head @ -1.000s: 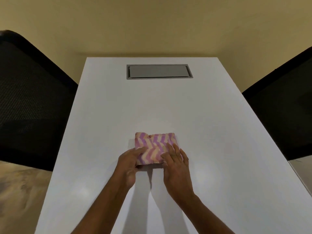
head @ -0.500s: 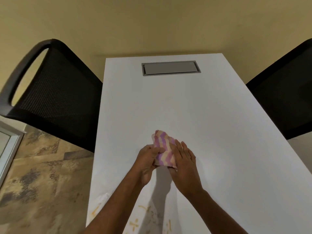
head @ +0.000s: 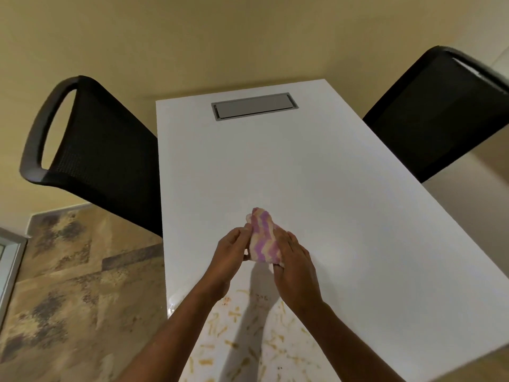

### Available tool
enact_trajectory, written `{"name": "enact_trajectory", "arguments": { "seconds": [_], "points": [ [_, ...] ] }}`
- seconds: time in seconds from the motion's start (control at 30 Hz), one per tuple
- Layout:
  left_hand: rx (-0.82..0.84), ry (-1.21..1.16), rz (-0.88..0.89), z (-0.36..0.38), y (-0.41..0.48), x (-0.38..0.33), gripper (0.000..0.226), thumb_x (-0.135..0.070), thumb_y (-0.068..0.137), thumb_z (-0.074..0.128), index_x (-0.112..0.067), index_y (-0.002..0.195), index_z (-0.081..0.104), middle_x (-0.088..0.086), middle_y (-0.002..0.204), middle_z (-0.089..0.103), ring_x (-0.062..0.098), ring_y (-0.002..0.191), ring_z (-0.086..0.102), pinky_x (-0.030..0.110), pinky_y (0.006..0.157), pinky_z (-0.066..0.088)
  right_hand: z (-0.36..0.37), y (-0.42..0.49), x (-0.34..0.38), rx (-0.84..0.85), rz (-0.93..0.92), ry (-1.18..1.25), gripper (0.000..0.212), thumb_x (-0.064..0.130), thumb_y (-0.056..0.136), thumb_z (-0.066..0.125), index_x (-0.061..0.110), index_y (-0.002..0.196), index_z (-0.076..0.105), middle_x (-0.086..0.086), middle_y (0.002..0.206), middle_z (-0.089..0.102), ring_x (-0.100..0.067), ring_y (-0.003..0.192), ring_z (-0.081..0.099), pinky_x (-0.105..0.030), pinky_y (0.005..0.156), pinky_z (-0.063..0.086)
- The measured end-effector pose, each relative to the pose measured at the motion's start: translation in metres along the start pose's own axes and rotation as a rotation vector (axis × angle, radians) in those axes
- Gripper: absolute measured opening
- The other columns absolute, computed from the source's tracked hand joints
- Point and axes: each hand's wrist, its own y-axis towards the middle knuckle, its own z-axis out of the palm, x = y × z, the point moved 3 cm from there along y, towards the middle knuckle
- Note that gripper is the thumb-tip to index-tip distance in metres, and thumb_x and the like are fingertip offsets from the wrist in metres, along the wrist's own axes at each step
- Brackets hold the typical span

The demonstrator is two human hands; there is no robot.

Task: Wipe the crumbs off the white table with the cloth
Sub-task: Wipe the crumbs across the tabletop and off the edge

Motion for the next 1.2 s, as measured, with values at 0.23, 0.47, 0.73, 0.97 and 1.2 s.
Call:
{"name": "enact_trajectory", "arguments": {
  "seconds": [0.23, 0.47, 0.73, 0.97, 1.2],
  "points": [
    [0.062, 0.204, 0.168, -0.015, -0.060, 0.006, 0.033, -0.024, 0.110, 0.043, -0.036, 0.119, 0.073, -0.018, 0.116, 0.076, -0.005, 0.107, 0.067, 0.017, 0.088, 0.047, -0.009, -0.063, 0.016, -0.079, -0.017, 0.014, 0.061, 0.004, 0.095, 0.062, 0.014, 0.152, 0.046, -0.007, 0.154, 0.054, -0.028, 0.138, 0.055, -0.046, 0.111, 0.050],
    [0.172, 0.394, 0.272, -0.020, -0.099, 0.007, 0.041, -0.011, 0.108, 0.047, -0.029, 0.140, 0.063, -0.015, 0.145, 0.062, -0.004, 0.131, 0.055, 0.031, 0.113, 0.043, -0.026, -0.113, 0.032, -0.136, 0.054, 0.059, 0.063, 0.002, 0.095, 0.055, 0.019, 0.155, 0.042, -0.002, 0.156, 0.051, -0.023, 0.139, 0.054, -0.046, 0.110, 0.050],
    [0.253, 0.702, 0.375, -0.041, -0.096, 0.006, 0.041, -0.022, 0.109, 0.047, -0.037, 0.147, 0.053, -0.007, 0.161, 0.045, 0.012, 0.157, 0.026, 0.041, 0.126, 0.026, -0.025, -0.134, 0.048, -0.254, 0.129, 0.123, 0.064, 0.000, 0.095, 0.057, 0.021, 0.154, 0.044, -0.001, 0.153, 0.054, -0.026, 0.135, 0.057, -0.046, 0.106, 0.054],
    [0.186, 1.078, 0.494, -0.084, -0.048, 0.021, 0.056, -0.042, 0.107, 0.045, -0.028, 0.160, 0.033, 0.005, 0.172, 0.021, 0.022, 0.162, 0.003, 0.039, 0.128, 0.009, 0.005, -0.118, 0.058, -0.314, 0.249, 0.042, 0.069, -0.006, 0.092, 0.065, 0.018, 0.154, 0.047, -0.003, 0.156, 0.051, -0.027, 0.145, 0.047, -0.049, 0.115, 0.046],
    [0.167, 1.062, 0.506, -0.131, 0.031, 0.036, 0.056, -0.041, 0.109, 0.040, -0.017, 0.159, 0.036, 0.009, 0.172, 0.021, 0.026, 0.162, 0.004, 0.041, 0.129, 0.008, 0.051, -0.083, 0.079, -0.417, 0.421, -0.127, 0.069, -0.015, 0.083, 0.066, 0.008, 0.147, 0.054, -0.014, 0.151, 0.055, -0.036, 0.144, 0.048, -0.057, 0.116, 0.042]
  ]
}}
